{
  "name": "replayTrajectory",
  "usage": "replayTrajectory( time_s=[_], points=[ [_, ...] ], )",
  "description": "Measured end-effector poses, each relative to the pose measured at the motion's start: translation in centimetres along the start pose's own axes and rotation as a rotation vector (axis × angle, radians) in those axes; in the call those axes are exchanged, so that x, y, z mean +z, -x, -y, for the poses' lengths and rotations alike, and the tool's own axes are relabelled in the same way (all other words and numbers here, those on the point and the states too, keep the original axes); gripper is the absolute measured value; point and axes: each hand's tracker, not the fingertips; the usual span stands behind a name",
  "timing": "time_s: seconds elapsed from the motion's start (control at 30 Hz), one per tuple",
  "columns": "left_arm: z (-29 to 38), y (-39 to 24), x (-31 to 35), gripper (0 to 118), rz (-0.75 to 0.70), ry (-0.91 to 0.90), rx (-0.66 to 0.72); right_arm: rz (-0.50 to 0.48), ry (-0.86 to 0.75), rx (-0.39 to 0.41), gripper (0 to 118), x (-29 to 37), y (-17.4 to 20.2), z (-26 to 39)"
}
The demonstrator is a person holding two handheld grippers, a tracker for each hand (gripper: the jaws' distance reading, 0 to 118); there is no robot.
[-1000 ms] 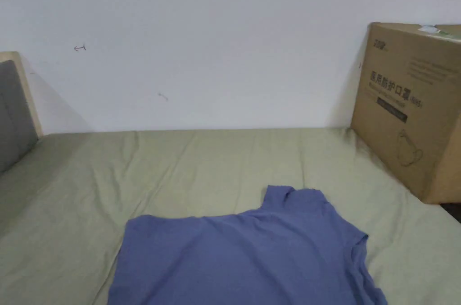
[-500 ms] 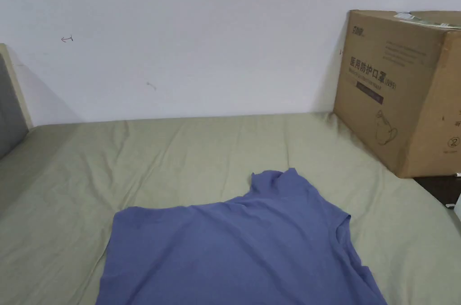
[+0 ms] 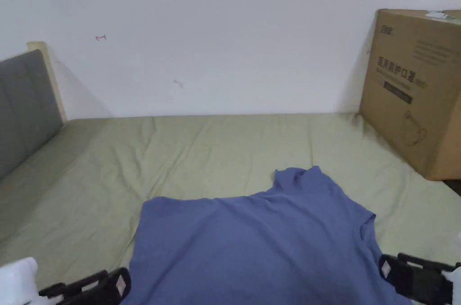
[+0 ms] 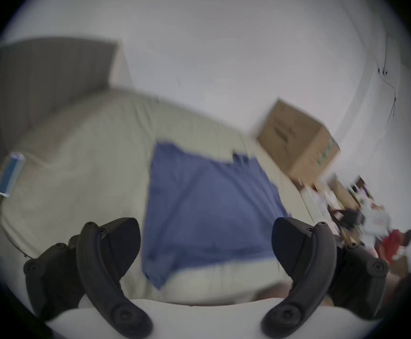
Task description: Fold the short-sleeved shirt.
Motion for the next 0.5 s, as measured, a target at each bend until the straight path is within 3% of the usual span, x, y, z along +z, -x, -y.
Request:
replayTrajectory(
  time_s=[0.03,0.07,0.1,0.13,0.17,0.2,0.27,0.33,0.4,0.5],
  points=[
    [0.5,-1.2,1.5,96,-0.049,-0.107,0.001,-0.001,-0.108,-0.013,82,1.1,0.9,0.3],
    [0.6,-1.0,2.3,60,-0.069,-0.189,-0.036,-0.006,-0.191,-0.018,70,2.0,1.5,0.6],
    [0.9,-1.7,3.0,22,-0.098,-0.252,-0.068,-0.012,-0.287,-0.014,45,3.1,2.2,0.9],
    [1.2,-2.5,3.4,0,-0.136,-0.287,-0.112,-0.005,-0.35,0.016,12,3.9,3.0,1.0],
    [0.8,-3.2,4.1,0,-0.17,-0.343,-0.26,0.017,-0.37,0.043,1,4.3,3.5,0.9],
    [0.7,-2.9,4.4,0,-0.155,-0.326,-0.247,0.051,-0.382,0.054,1,4.9,4.0,0.7],
    [0.1,-3.0,4.5,0,-0.072,-0.248,-0.245,-0.079,-0.341,0.027,1,5.3,3.8,0.0],
    [-0.5,-2.9,3.4,0,-0.104,-0.125,-0.255,-0.058,-0.332,0.037,1,6.0,4.0,-0.1],
    [-1.8,-2.1,0.9,0,-0.087,0.134,-0.246,-0.045,-0.322,0.05,1,6.5,4.1,-0.1],
    [-0.8,0.7,-4.5,0,-0.075,0.561,-0.084,-0.069,-0.243,0.021,1,5.8,3.3,0.2]
  ],
)
